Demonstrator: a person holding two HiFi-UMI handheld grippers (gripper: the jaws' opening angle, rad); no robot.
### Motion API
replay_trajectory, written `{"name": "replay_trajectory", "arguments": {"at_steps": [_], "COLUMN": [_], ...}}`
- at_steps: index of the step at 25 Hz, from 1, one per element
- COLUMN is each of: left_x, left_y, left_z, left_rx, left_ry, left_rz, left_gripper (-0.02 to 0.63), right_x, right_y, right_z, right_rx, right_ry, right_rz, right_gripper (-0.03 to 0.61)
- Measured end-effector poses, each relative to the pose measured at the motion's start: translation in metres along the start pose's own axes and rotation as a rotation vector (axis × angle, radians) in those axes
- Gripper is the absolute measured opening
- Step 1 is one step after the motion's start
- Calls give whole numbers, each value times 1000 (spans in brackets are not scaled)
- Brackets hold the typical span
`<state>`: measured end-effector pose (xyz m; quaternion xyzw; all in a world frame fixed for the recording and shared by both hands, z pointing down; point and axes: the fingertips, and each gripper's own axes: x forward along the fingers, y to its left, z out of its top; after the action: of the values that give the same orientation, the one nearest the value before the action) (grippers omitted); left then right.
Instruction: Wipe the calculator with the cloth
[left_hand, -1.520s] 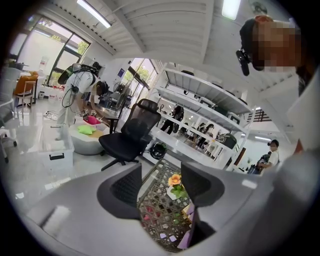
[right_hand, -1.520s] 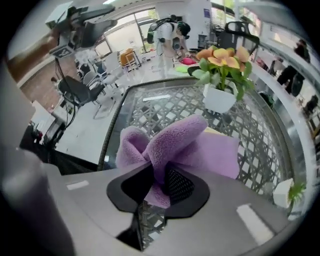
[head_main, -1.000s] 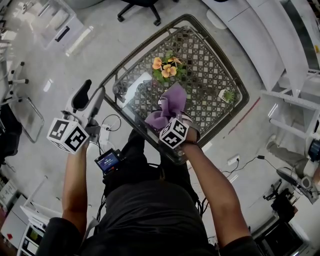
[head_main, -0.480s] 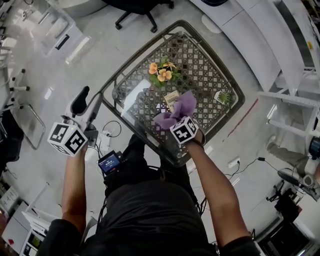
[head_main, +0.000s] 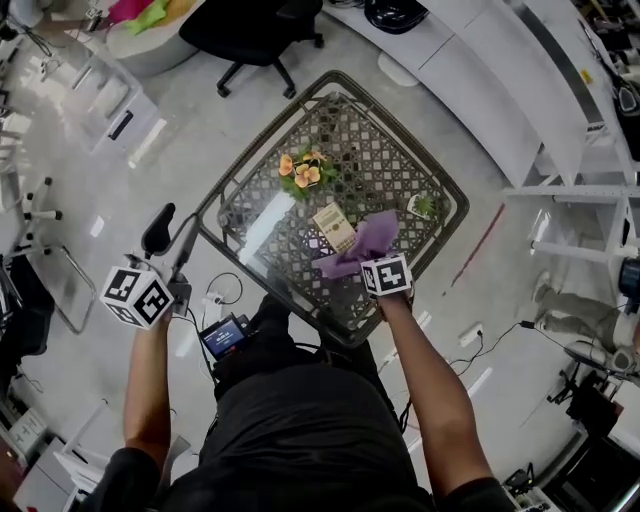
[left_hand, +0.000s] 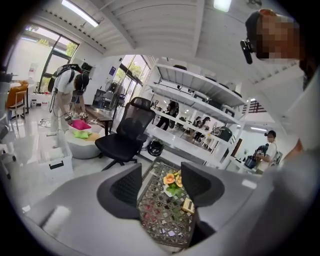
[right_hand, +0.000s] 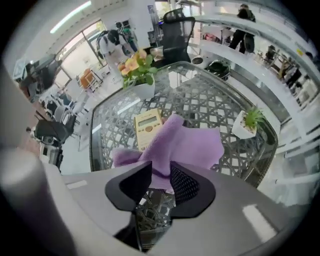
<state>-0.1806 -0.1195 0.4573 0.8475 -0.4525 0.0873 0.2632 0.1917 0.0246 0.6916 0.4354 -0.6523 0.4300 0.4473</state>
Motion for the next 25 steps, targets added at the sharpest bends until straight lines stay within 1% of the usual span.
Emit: {"name": "replay_trajectory", "arguments": {"at_steps": [1, 3, 8, 10, 12, 15, 19, 22, 25], "left_x": [0, 0, 3, 6, 7, 7, 8, 9, 11], "left_y": [-3, -8, -25, -32, -39, -48, -58, -72, -86], "left_z": [3, 8, 25, 32, 37, 42, 47, 55, 63], "left_rx": [4, 17, 51, 66, 80, 96, 119, 129, 135], "left_ry": [3, 6, 5, 1, -2, 3, 0, 3, 4], "left_rz": [-3, -14, -41, -52, -64, -82, -112, -126, -137], "left_gripper": [275, 275, 275, 275, 275, 275, 275, 275, 275], "right_x": [-10, -35, -129, -177, -230, -302, -379, -428, -462], "right_y": [-2, -3, -11, -13, -13, -6, 3, 2, -2], "right_z": [3, 14, 46, 59, 71, 83, 88, 90, 88], "right_rx": [41, 109, 229, 240, 223, 197, 141, 125, 110], "right_ry": [-42, -147, -464, -608, -752, -924, -1042, -1100, -1142], "right_rz": [18, 57, 113, 113, 106, 84, -16, -56, -95], "right_gripper": [100, 154, 160, 161, 160, 158, 137, 137, 137]}}
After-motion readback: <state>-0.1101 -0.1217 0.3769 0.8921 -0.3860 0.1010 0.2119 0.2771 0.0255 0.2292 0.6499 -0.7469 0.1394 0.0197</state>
